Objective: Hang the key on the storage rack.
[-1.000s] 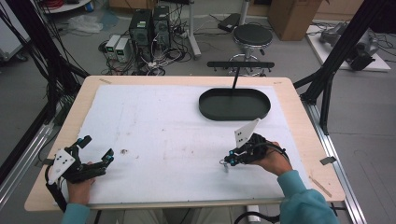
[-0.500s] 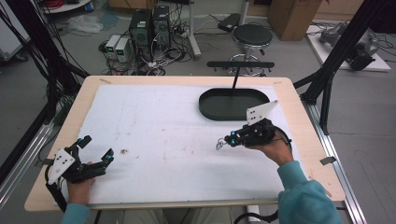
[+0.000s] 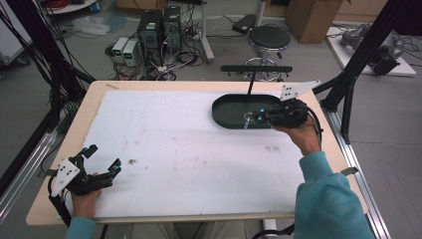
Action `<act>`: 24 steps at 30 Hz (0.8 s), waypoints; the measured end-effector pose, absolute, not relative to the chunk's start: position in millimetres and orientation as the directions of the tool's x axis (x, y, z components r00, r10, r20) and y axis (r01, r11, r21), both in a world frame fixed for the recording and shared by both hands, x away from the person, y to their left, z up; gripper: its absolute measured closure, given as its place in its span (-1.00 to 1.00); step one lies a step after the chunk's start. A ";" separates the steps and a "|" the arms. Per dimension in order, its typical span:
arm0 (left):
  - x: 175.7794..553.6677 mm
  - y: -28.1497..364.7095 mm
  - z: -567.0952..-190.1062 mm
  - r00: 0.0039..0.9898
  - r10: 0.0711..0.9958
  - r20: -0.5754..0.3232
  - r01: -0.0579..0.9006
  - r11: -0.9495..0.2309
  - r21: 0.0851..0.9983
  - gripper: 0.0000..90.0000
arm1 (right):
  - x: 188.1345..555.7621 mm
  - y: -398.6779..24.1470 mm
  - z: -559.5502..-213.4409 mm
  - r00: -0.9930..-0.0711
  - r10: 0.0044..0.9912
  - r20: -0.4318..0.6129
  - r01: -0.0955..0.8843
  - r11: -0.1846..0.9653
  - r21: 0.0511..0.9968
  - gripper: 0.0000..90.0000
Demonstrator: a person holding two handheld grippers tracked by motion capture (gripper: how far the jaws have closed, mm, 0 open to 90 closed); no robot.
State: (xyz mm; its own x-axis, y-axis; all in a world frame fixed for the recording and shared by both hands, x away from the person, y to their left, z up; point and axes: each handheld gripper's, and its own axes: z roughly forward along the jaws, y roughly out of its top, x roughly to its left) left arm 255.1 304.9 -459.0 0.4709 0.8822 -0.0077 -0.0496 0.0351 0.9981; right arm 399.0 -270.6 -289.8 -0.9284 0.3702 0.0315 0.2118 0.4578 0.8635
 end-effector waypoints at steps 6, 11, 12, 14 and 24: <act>255.1 304.8 -459.0 0.471 0.882 -0.007 -0.050 0.035 0.998 -0.91 | 415.1 -279.5 -275.3 -0.908 0.419 0.017 0.218 0.438 0.872 0.98; 255.1 304.9 -459.0 0.471 0.882 -0.007 -0.050 0.035 0.998 -0.91 | 428.7 -285.3 -264.0 -0.896 0.444 -0.005 0.212 0.437 0.874 0.98; 255.2 304.8 -459.0 0.470 0.882 -0.009 -0.050 0.037 0.998 -0.91 | 431.7 -286.5 -261.8 -0.892 0.452 -0.004 0.216 0.435 0.874 0.98; 255.2 304.8 -459.0 0.470 0.882 -0.008 -0.049 0.036 0.998 -0.91 | 438.1 -288.9 -257.6 -0.886 0.464 -0.001 0.225 0.430 0.875 0.98; 255.5 305.1 -458.8 0.472 0.882 -0.011 -0.044 0.036 0.998 -0.91 | 469.0 -299.1 -247.7 -0.847 0.531 -0.004 0.268 0.435 0.860 0.98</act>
